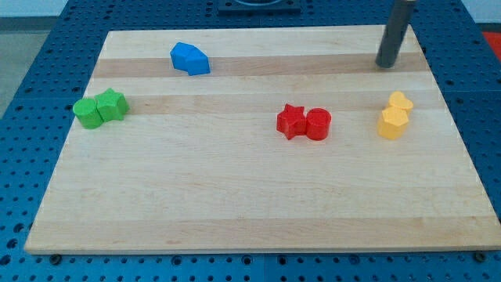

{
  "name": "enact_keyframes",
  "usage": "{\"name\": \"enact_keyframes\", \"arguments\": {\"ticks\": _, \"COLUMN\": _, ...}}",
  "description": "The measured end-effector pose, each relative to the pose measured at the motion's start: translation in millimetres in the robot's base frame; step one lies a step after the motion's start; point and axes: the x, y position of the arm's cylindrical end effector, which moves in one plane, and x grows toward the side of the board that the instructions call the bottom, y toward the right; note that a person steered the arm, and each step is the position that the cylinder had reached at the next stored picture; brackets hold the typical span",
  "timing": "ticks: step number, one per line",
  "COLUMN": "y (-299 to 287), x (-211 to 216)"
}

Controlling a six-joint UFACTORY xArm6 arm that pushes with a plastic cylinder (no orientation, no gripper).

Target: Push the yellow heart to the top left of the board

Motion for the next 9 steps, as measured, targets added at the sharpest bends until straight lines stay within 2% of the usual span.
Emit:
{"name": "enact_keyframes", "arguments": {"ticks": 2, "y": 33.4, "x": 85.6}}
{"name": "enact_keyframes", "arguments": {"ticks": 3, "y": 46.5, "x": 103.3}}
{"name": "enact_keyframes", "arguments": {"ticks": 4, "y": 32.4, "x": 119.3}}
{"name": "enact_keyframes", "arguments": {"ticks": 6, "y": -58.7, "x": 120.9}}
{"name": "enact_keyframes", "arguments": {"ticks": 9, "y": -63.8, "x": 18.3}}
